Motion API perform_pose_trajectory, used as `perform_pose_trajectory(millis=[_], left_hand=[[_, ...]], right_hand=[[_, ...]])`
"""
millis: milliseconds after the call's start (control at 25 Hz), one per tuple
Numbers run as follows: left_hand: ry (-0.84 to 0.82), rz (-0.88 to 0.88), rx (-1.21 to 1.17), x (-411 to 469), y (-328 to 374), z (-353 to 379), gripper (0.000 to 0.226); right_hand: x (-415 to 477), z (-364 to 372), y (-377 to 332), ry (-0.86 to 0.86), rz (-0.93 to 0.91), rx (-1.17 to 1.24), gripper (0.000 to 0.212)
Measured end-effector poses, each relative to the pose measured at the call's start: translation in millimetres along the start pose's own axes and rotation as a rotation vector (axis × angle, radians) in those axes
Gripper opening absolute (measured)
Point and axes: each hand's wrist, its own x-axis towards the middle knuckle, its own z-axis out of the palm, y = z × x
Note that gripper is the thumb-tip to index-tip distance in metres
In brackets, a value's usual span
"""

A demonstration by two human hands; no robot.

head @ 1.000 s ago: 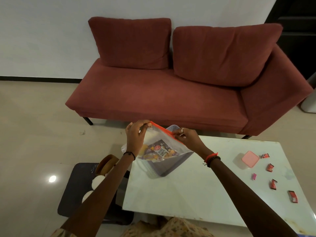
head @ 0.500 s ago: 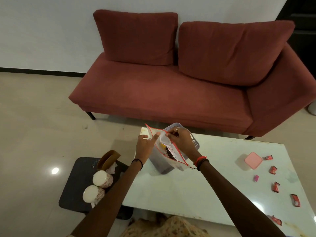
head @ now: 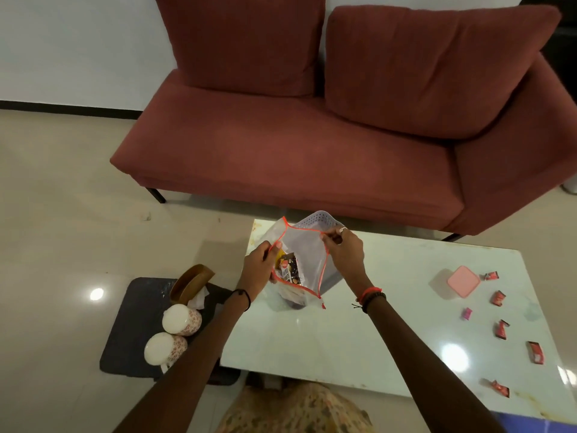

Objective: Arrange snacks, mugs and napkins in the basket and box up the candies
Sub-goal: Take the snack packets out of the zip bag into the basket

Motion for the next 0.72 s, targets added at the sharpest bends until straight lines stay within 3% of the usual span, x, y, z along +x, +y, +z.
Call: perform_pose_trajectory(millis=[200, 400, 520, 720], left_hand=[[0.028, 0.069, 0.072, 33, -10, -4, 0.03], [0.031, 0.083, 0.19, 61, -31, -8, 0.019], [0.0, 0.106, 0.213, 73, -44, -7, 0.012], [-0.023, 0.143, 0.156, 87, -43, 2, 0.012]], right_hand=[[-6, 40, -10, 0.122, -0.077, -0.063, 0.017], [3, 104, -20, -0.28, -0.163, -0.374, 0.023], [22, 137, -9, -0.397, -0.05, -0.474, 0.027], [54, 162, 10, -0.37, 0.142, -0.486, 0.042]])
